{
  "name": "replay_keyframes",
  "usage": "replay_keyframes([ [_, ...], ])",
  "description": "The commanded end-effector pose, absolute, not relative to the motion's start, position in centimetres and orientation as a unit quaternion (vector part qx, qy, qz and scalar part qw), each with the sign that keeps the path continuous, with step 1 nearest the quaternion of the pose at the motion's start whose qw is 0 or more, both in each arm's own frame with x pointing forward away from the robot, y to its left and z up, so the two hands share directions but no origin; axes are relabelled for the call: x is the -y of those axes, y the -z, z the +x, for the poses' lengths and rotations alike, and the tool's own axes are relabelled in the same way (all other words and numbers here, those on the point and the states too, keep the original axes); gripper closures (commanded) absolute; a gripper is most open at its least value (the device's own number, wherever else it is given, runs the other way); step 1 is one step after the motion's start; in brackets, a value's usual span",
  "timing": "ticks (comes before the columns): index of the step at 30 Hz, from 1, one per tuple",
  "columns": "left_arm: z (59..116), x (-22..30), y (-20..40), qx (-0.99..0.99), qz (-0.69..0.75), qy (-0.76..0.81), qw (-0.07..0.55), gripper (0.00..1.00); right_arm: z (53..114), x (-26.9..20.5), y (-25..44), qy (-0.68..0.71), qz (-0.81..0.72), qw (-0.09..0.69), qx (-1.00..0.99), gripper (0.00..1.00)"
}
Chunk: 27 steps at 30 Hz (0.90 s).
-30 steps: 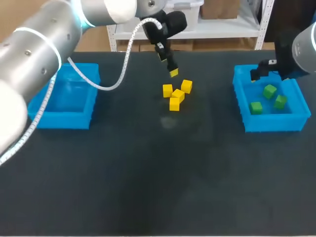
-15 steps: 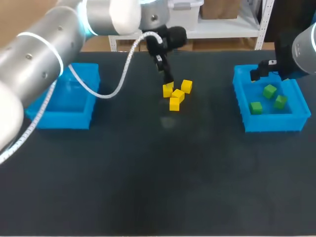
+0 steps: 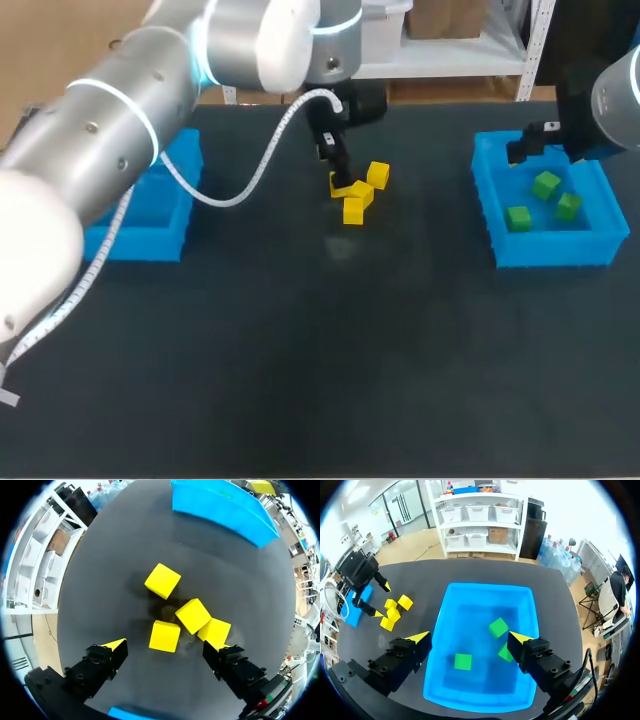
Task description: Put the green cubes in the right bin and the yellow cubes in the left bin.
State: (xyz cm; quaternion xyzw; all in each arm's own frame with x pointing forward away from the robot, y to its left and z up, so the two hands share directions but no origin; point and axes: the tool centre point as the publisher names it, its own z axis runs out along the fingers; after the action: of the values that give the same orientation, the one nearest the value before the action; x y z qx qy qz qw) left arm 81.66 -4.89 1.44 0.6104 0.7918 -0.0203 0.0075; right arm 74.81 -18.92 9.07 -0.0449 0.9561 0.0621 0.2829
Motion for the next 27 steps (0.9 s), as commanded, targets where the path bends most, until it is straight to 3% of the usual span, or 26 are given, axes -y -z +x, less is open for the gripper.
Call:
replay_keyframes([
  [1,82.6,5.2,-1.3,-0.794,0.606,-0.016,-0.047,0.00,74.7,18.9,-9.0,-0.060,-0.044,0.286,-0.955,0.00],
  [27,84.6,6.2,0.7,-0.804,0.593,-0.031,-0.032,0.00,74.7,18.9,-9.0,-0.060,-0.044,0.286,-0.955,0.00],
])
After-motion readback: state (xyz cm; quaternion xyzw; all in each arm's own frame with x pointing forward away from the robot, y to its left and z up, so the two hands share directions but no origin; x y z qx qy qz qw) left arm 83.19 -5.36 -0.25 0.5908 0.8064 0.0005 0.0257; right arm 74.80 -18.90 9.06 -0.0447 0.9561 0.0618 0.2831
